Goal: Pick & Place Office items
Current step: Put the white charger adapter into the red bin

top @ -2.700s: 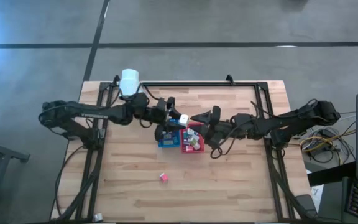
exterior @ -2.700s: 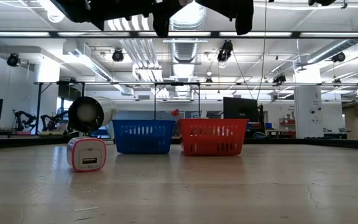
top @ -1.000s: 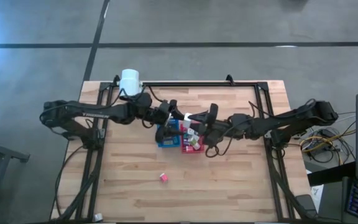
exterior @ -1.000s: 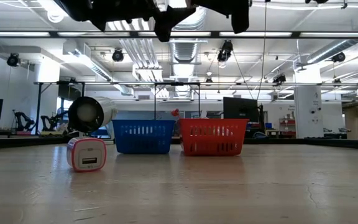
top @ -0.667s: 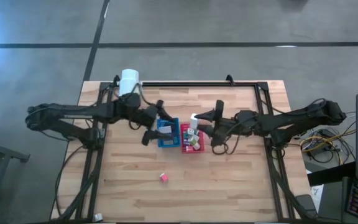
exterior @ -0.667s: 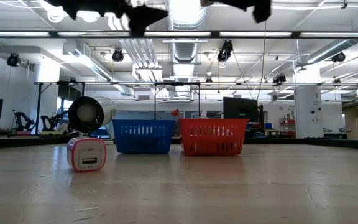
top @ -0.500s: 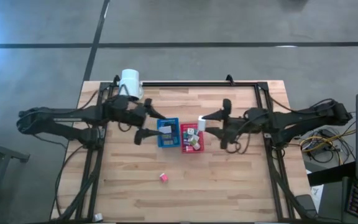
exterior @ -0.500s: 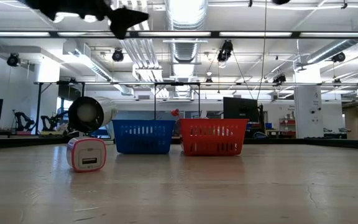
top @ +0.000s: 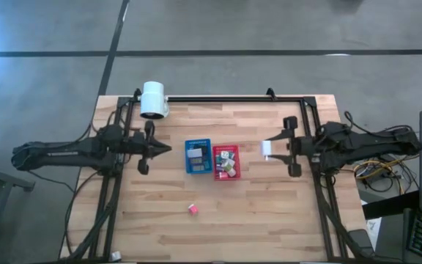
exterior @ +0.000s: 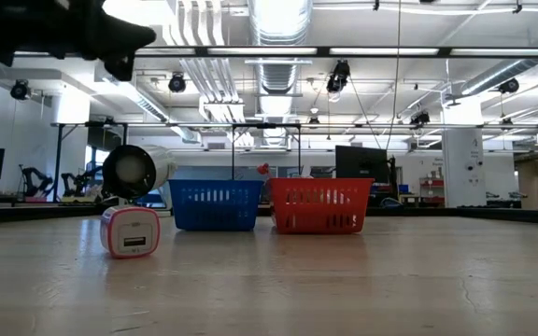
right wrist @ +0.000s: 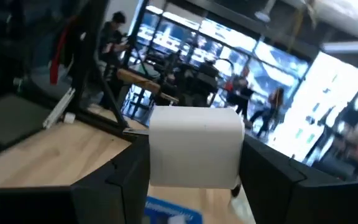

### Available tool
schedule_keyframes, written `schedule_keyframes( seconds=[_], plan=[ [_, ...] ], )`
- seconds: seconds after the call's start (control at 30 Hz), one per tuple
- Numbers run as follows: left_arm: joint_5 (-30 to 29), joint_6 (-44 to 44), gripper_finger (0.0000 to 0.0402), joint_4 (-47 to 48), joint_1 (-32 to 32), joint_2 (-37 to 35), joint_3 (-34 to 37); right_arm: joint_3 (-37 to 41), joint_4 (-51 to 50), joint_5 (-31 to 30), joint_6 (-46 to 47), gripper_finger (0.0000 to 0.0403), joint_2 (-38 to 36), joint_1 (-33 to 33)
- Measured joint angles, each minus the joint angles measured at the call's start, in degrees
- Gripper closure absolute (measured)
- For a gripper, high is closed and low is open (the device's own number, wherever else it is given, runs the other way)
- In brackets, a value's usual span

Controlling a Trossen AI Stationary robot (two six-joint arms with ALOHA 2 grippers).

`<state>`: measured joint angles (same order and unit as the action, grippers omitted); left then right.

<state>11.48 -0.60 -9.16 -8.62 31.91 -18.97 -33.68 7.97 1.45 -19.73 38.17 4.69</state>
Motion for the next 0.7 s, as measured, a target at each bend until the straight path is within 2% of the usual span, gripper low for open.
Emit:
schedule_keyframes(
  seconds=[0.07,0.17,0.33,0.57,0.7],
  plan=[
    [-0.8,-0.6,0.0392,-0.5,0.0,-2.3,1.8,2.6,0.2,0.0,4.8,0.0208,-2.7,-0.5],
    [-1.9,-2.3,0.0389,-0.6,-0.1,-5.3,4.2,7.4,1.5,0.1,7.9,0.0208,-6.3,-0.5],
    [-3.7,-3.4,0.0394,-0.7,-0.1,-8.7,7.2,15.2,6.3,0.0,8.4,0.0208,-13.2,-0.5],
    [-3.8,-7.3,0.0394,-0.2,-0.1,-10.9,9.1,22.2,6.3,-0.4,9.1,0.0208,-24.8,-0.5],
    [-3.8,-7.1,0.0387,0.5,-0.1,-10.8,9.1,23.9,2.8,-2.6,9.9,0.0208,-31.8,-0.8]
  ],
)
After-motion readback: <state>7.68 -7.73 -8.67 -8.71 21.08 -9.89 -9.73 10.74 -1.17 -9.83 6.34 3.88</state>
